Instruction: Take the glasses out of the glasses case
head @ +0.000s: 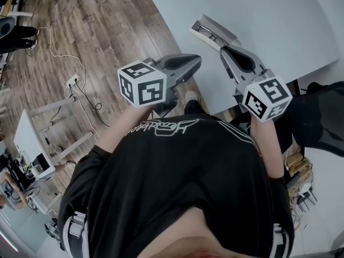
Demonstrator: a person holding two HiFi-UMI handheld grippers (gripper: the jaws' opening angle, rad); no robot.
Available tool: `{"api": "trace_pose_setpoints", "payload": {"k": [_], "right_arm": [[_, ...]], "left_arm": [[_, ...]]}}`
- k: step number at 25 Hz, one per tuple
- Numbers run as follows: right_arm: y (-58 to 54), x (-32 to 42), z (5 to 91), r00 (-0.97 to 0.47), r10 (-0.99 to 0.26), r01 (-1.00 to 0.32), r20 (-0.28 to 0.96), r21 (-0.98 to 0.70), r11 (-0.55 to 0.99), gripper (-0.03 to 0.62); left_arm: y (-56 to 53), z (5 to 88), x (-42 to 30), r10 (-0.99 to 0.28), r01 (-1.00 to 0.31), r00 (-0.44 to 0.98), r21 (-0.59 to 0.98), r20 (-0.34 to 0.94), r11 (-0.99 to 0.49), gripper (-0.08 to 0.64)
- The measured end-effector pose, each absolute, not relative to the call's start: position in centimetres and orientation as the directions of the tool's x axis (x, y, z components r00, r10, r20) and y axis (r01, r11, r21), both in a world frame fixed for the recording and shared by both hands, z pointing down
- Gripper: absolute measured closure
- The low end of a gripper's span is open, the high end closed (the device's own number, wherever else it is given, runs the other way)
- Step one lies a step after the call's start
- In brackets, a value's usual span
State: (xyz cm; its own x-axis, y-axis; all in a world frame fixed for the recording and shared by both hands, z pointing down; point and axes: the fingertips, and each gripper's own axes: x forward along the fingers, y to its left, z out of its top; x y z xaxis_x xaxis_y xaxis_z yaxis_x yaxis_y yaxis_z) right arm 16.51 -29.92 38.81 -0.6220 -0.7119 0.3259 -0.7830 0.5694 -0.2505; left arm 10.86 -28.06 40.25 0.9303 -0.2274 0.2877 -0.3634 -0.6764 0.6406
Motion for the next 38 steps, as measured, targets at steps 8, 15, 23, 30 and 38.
{"api": "trace_pose_setpoints", "payload": {"k": [8, 15, 23, 30, 38], "right_arm": [[-32.7, 17.2, 41.9, -0.594, -0.672, -0.785, 0.443, -0.135, 0.605, 0.505], [-35.5, 17.5, 46.5, -0.514, -0.638, -0.770, 0.573, 0.020, 0.638, 0.495], [-37.4, 18.2, 52.1, -0.427, -0.569, -0.740, 0.703, 0.089, 0.666, 0.495], [-38.3, 18.2, 54.7, -0.381, -0.521, -0.699, 0.764, 0.130, 0.703, 0.495], [-38.6, 18.1, 55.6, -0.347, -0.498, -0.665, 0.795, 0.165, 0.728, 0.540]], "left_arm": [[-29.4, 41.7, 10.3, -0.254, -0.398, 0.917, 0.663, 0.307, -0.634, 0.553], [-31.3, 43.4, 9.6, -0.286, -0.436, 0.900, 0.676, 0.329, -0.595, 0.554], [-33.1, 44.8, 9.4, -0.328, -0.481, 0.876, 0.686, 0.354, -0.546, 0.554], [-33.9, 45.3, 9.5, -0.341, -0.499, 0.866, 0.685, 0.367, -0.531, 0.554], [-34.4, 45.8, 9.3, -0.350, -0.504, 0.862, 0.689, 0.366, -0.520, 0.554]]}}
